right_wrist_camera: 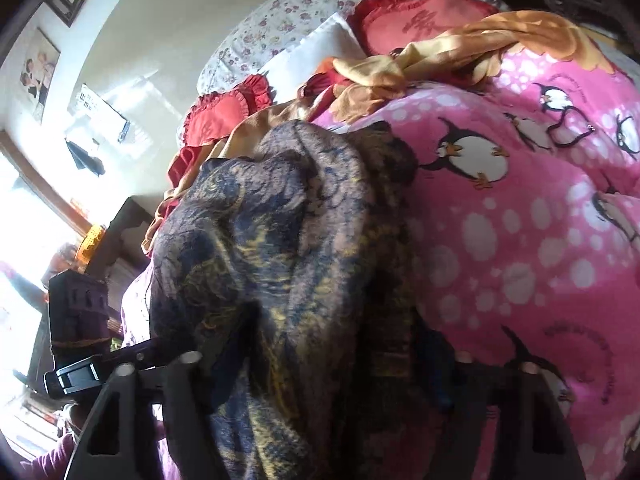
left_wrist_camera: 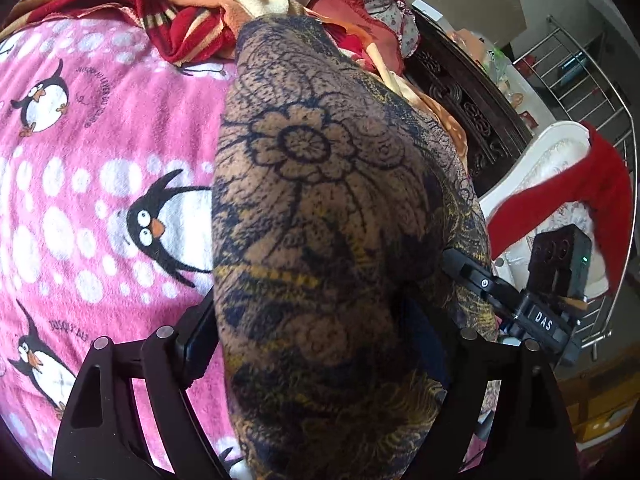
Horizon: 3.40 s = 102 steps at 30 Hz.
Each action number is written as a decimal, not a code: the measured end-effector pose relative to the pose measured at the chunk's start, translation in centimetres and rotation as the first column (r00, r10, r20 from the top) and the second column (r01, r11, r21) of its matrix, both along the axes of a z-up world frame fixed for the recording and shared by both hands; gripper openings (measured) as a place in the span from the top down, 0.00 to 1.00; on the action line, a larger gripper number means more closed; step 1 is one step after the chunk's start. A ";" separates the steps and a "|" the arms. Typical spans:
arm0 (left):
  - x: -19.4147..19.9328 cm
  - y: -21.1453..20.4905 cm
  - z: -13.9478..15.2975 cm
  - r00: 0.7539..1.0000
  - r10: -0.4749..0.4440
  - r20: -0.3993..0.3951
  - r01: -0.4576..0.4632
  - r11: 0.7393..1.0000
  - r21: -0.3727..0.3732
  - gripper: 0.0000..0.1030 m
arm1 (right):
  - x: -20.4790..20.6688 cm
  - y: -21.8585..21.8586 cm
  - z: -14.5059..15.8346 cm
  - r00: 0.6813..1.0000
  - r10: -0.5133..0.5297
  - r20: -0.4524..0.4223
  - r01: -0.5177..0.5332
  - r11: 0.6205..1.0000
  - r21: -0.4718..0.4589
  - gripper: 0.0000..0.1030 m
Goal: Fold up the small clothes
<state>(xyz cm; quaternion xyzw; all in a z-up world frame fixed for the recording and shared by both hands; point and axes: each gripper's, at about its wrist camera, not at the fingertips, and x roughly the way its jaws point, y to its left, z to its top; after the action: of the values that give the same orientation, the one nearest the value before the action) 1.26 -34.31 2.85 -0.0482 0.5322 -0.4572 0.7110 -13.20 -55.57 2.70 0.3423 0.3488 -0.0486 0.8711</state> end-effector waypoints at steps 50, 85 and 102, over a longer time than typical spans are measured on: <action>-11.9 22.7 3.9 0.969 0.174 0.175 -0.213 0.949 0.234 0.38 | -9.2 20.2 6.0 0.987 0.079 -0.139 -0.086 0.995 -0.046 0.62; -13.5 21.2 4.0 0.877 0.209 0.431 -0.356 0.887 0.294 0.37 | -12.2 28.6 0.4 0.894 0.180 -0.410 -0.349 0.855 -0.385 0.52; -15.5 21.8 8.3 0.828 0.206 0.522 -0.366 0.903 0.224 0.37 | -10.7 26.8 9.6 0.993 0.014 -0.117 -0.065 0.893 -0.446 0.34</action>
<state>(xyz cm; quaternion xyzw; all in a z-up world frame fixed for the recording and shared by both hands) -14.20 -12.55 11.18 0.1020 0.3886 -0.2504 0.8808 -23.91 -28.77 12.34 0.1217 0.3830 -0.1290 0.9066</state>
